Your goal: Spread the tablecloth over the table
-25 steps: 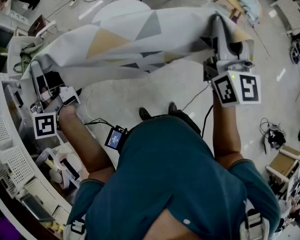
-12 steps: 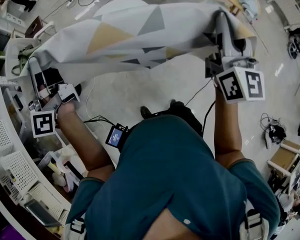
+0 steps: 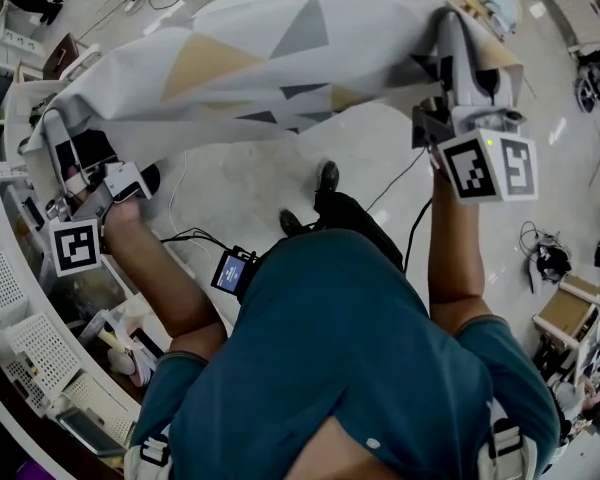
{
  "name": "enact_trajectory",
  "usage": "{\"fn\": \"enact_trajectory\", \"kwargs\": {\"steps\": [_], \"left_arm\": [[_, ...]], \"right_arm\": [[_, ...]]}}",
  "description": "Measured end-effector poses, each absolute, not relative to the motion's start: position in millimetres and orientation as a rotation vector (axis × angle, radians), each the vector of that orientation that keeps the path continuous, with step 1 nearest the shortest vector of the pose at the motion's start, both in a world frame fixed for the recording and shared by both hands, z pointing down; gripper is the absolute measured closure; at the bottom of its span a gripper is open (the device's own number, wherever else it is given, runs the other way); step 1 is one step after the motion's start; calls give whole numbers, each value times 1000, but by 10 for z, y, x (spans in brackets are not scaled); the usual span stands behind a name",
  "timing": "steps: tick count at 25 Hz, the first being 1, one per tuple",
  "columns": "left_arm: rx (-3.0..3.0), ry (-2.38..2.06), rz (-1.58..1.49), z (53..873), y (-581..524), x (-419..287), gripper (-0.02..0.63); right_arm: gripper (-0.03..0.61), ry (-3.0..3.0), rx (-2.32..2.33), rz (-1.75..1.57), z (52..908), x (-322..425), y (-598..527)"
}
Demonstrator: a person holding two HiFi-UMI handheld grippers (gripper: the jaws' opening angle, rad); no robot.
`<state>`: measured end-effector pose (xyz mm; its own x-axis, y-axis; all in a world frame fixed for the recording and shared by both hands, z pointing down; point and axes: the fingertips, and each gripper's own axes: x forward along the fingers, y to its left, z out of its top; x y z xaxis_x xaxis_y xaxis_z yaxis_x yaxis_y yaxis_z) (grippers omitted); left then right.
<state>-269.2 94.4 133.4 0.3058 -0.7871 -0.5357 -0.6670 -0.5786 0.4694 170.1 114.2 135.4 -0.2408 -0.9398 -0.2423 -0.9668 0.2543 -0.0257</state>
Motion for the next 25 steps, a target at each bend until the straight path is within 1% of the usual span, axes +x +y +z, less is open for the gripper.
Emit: {"fn": "enact_trajectory", "kwargs": {"steps": [15, 22, 25], "left_arm": [[2411, -1487, -1097, 1113, 66, -1955, 607], [2420, -1534, -1109, 1102, 66, -1892, 607], [2414, -1550, -1089, 1072, -140, -1789, 606]], "right_arm": [[557, 2342, -1645, 141, 1294, 2440, -82], [557, 2339, -1577, 162, 1298, 2496, -222], [557, 2338, -1569, 145, 1279, 2598, -456]]}}
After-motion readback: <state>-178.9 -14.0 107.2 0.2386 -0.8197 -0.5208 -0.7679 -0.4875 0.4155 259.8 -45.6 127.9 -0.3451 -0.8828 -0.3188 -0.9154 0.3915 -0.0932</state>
